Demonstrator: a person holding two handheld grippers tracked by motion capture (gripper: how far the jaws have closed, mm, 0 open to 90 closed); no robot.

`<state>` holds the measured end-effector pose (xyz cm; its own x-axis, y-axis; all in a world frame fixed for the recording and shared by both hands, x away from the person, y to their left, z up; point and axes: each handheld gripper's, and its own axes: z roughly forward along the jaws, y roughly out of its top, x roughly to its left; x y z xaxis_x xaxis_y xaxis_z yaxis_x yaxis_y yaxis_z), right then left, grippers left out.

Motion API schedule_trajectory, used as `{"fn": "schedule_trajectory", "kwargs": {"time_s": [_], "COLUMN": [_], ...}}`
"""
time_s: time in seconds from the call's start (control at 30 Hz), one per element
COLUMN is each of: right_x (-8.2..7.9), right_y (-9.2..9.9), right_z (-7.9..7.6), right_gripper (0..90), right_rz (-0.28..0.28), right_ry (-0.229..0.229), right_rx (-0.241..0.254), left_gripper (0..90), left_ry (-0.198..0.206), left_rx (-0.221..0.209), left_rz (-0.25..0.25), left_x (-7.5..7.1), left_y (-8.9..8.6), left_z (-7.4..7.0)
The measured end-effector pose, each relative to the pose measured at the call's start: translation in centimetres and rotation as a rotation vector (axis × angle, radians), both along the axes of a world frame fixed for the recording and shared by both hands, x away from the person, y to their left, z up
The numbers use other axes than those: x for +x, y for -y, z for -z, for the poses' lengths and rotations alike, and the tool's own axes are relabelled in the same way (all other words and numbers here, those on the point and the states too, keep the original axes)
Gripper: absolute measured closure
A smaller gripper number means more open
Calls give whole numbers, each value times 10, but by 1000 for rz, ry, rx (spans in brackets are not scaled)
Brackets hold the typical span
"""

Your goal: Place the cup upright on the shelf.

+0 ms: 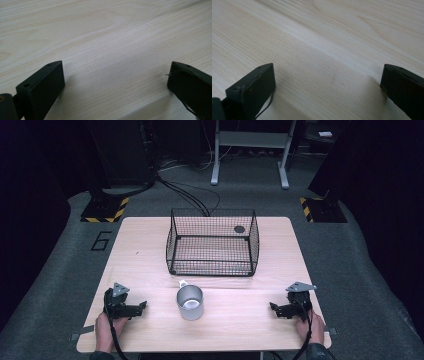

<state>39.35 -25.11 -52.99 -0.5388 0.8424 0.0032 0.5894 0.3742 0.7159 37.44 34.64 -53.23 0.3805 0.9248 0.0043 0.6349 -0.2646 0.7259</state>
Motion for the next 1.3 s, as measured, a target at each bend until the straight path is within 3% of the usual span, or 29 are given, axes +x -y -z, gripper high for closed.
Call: {"fn": "schedule_trajectory", "kwargs": {"time_s": [0.27,0.33,0.43,0.7,0.77,0.87,1.03,1.17,1.3], "right_x": [0,0,0,0,0,0,0,0,0], "right_y": [0,0,0,0,0,0,0,0,0], "right_z": [0,0,0,0,0,0,0,0,0], "right_gripper": [0,0,0,0,0,0,0,0,0], "right_rz": [3,0,1,1,-2,-2,-4,-2,-2], "right_ry": [-1,0,-1,-1,-1,-1,1,-1,-1], "right_rx": [3,1,2,3,0,1,0,2,2], "left_gripper": [10,2,10,9,4,1,0,0,0], "left_ry": [1,-2,41,106,101,123,144,183,186], "left_rx": [-7,-13,-48,-131,-151,-165,-165,-184,-189], "left_rz": [-10,18,49,127,162,189,277,337,399], "left_x": [-1,-1,-4,-13,-14,-17,-21,-22,-23], "left_y": [1,-1,-5,-8,-6,0,11,23,36], "left_z": [0,-1,-4,-30,-37,-47,-65,-76,-86]}}
